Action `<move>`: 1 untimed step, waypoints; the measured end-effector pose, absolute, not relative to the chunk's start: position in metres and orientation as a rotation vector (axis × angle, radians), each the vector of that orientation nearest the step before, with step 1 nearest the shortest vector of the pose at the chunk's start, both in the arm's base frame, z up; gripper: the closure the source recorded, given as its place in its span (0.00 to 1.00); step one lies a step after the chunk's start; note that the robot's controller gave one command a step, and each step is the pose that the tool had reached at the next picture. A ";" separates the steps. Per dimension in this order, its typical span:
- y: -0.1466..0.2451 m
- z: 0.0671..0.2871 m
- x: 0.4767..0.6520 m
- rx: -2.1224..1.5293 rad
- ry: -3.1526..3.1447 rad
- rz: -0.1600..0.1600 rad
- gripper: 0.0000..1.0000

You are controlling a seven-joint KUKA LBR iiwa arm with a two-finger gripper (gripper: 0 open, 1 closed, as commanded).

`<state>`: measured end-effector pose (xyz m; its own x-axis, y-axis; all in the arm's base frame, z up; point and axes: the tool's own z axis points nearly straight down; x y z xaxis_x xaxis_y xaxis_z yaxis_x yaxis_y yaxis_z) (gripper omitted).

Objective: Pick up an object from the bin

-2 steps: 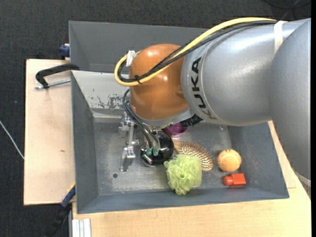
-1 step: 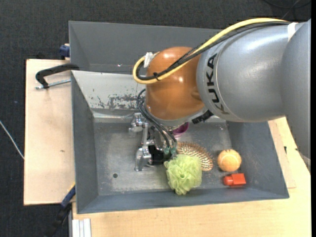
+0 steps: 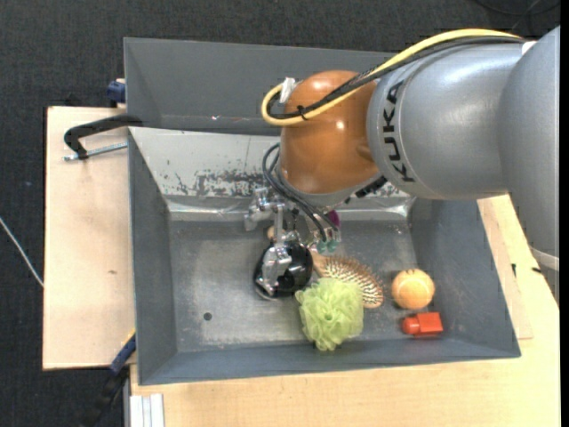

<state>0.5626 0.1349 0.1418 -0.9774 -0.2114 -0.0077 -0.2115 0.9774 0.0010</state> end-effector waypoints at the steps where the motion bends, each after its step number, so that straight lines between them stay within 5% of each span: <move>1: 0.102 0.149 0.575 -0.438 3.106 0.001 0.00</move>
Offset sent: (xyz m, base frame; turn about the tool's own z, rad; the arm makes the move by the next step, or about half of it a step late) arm 0.0321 -0.0548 -0.0718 -0.4489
